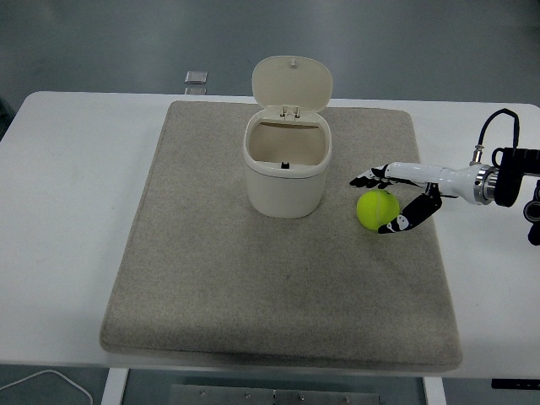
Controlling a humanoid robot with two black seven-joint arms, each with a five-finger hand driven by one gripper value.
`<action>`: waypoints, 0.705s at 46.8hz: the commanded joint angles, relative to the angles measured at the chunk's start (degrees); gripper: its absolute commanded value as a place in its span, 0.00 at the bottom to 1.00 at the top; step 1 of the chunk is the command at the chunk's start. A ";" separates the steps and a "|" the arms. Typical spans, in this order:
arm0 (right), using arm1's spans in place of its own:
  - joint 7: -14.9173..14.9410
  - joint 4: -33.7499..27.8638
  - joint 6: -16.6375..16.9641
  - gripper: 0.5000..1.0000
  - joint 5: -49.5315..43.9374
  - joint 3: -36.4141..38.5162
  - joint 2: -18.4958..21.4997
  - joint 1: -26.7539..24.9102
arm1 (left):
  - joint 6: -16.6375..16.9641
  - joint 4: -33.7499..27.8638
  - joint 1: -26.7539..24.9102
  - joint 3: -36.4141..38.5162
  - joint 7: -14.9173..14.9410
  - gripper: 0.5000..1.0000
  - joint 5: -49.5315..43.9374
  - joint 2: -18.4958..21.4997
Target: Pick up the tennis ball and place it in the box.
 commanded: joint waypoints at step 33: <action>0.55 -0.57 -0.07 0.38 -1.58 -0.10 0.62 -0.80 | -0.02 -0.05 0.00 0.00 0.00 0.99 0.00 0.00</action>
